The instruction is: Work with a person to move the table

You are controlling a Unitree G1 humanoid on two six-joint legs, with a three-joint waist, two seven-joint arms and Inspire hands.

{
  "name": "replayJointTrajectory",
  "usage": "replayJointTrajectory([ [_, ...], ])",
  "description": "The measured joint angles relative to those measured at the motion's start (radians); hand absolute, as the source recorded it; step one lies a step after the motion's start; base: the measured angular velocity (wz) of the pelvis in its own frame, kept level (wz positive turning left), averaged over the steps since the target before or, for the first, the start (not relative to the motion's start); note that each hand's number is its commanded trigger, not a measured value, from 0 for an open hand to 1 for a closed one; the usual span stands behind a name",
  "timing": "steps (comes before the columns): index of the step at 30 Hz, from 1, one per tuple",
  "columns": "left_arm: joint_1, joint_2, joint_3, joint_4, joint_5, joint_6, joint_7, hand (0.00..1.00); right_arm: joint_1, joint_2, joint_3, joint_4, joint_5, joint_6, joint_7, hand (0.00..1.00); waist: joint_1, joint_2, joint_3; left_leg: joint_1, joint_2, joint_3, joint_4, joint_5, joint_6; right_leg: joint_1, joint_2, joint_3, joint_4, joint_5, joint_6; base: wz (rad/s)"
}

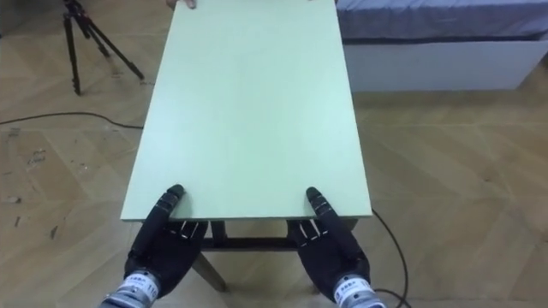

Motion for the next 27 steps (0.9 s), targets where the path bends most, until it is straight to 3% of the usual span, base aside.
replayJointTrajectory([
  [8,0.018,0.016,-0.034,-0.004,0.002,-0.028,-0.023,1.0,0.035,0.002,0.006,-0.001,0.003,-0.023,0.036,1.0,0.016,0.0,0.0001,-0.009,0.0,-0.004,0.001,0.0,0.0,-0.005,0.0,-0.003,-0.004,0.0,0.0,0.0],
  [20,0.039,0.016,-0.069,-0.009,0.0,-0.06,-0.045,1.0,0.066,-0.001,0.012,-0.001,0.004,-0.051,0.073,1.0,0.019,0.007,0.003,-0.033,0.001,-0.003,0.009,0.0,0.0,-0.023,0.001,0.0,0.002,-0.002,0.003,0.0],
  [23,0.055,0.024,-0.078,-0.023,0.001,-0.08,-0.06,1.0,0.074,-0.011,0.049,-0.001,0.026,-0.083,0.104,1.0,0.02,0.007,0.0031,-0.072,0.007,0.002,0.043,0.0,0.0,-0.051,0.001,0.005,0.005,-0.002,0.003,0.0],
  [27,0.071,0.029,-0.089,-0.025,0.0,-0.086,-0.085,1.0,0.106,-0.02,0.057,-0.001,0.037,-0.099,0.143,1.0,0.028,0.006,0.0033,-0.12,0.034,0.001,0.126,-0.003,-0.006,-0.073,0.008,0.024,0.023,-0.002,0.002,0.02],
])
